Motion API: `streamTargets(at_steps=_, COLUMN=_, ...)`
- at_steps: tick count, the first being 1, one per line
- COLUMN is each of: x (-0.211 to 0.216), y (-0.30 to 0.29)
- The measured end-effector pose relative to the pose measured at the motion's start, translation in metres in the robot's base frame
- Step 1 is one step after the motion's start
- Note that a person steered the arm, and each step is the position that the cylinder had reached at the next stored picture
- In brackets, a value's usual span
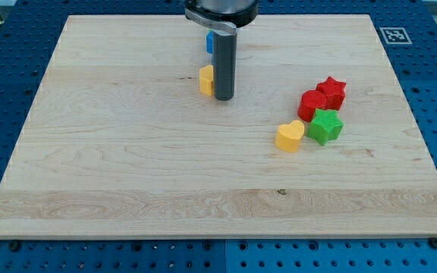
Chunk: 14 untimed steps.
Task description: Push the yellow hexagon towards the right a bit
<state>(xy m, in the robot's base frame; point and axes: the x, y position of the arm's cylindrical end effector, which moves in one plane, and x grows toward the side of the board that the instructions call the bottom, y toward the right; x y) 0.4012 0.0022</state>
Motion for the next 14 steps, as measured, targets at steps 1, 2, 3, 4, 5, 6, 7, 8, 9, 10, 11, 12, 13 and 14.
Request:
streamTargets(at_steps=1, x=0.000, y=0.000)
streamTargets(at_steps=2, x=0.000, y=0.000)
streamTargets(at_steps=3, x=-0.008, y=0.000)
streamTargets(at_steps=4, x=0.000, y=0.040)
streamTargets(at_steps=5, x=0.047, y=0.051)
streamTargets(at_steps=6, x=0.086, y=0.054)
streamTargets(at_steps=7, x=0.099, y=0.060)
streamTargets(at_steps=8, x=0.109, y=0.036)
streamTargets(at_steps=9, x=0.093, y=-0.033)
streamTargets(at_steps=10, x=0.033, y=-0.072)
streamTargets(at_steps=11, x=-0.013, y=-0.103)
streamTargets(at_steps=12, x=-0.041, y=-0.126)
streamTargets(at_steps=13, x=-0.041, y=-0.122)
streamTargets(at_steps=14, x=-0.039, y=-0.099)
